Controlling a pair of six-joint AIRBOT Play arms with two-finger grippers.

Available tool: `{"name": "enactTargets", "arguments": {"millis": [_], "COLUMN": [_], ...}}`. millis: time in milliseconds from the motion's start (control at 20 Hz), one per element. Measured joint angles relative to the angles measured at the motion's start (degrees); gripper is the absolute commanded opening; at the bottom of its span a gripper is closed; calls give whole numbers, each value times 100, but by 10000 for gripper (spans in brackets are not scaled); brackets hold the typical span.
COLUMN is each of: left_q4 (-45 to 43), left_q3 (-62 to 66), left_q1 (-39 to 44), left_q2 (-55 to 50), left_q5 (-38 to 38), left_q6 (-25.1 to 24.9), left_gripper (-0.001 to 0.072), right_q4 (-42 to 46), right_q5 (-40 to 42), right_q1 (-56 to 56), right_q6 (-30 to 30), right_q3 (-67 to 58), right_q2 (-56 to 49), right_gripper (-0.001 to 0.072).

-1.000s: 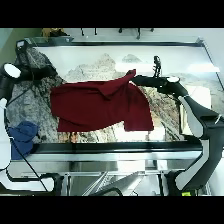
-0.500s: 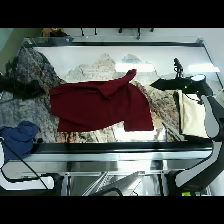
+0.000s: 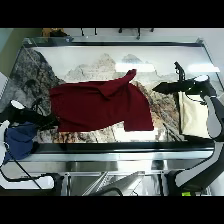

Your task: Fold the shirts.

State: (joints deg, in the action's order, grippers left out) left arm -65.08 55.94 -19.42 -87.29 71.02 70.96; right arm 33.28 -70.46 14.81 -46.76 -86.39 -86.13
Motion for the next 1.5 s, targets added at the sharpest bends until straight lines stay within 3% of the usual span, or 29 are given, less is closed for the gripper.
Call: {"name": "enactTargets", "arguments": {"millis": [250,300,350,400,750,1300,1350,1500], "left_q4": [970,1023,1029,1023,1097,525,509,487], "left_q3": [-20,39,96,157,581,634,634,634], "left_q1": [2,2,4,2,2,2,2,2], "left_q2": [-446,-511,-560,-601,-525,90,98,116], "left_q5": [-92,-70,-105,-122,354,398,396,393], "left_q6": [-562,-621,-667,-708,-874,-654,-651,-647], "left_gripper": [455,302,67,16,15,15,16,15], "right_q4": [17,17,15,17,68,400,422,509], "right_q5": [-20,-22,-22,-20,269,627,647,678], "right_q1": [0,0,0,0,-22,-863,-909,-1010], "right_q6": [2,2,0,2,7,120,133,133], "right_q3": [0,0,0,0,0,-13,-15,-13], "right_q2": [0,-7,-24,-59,-459,-807,-813,-831], "right_gripper": [295,296,296,296,300,294,254,16]}}
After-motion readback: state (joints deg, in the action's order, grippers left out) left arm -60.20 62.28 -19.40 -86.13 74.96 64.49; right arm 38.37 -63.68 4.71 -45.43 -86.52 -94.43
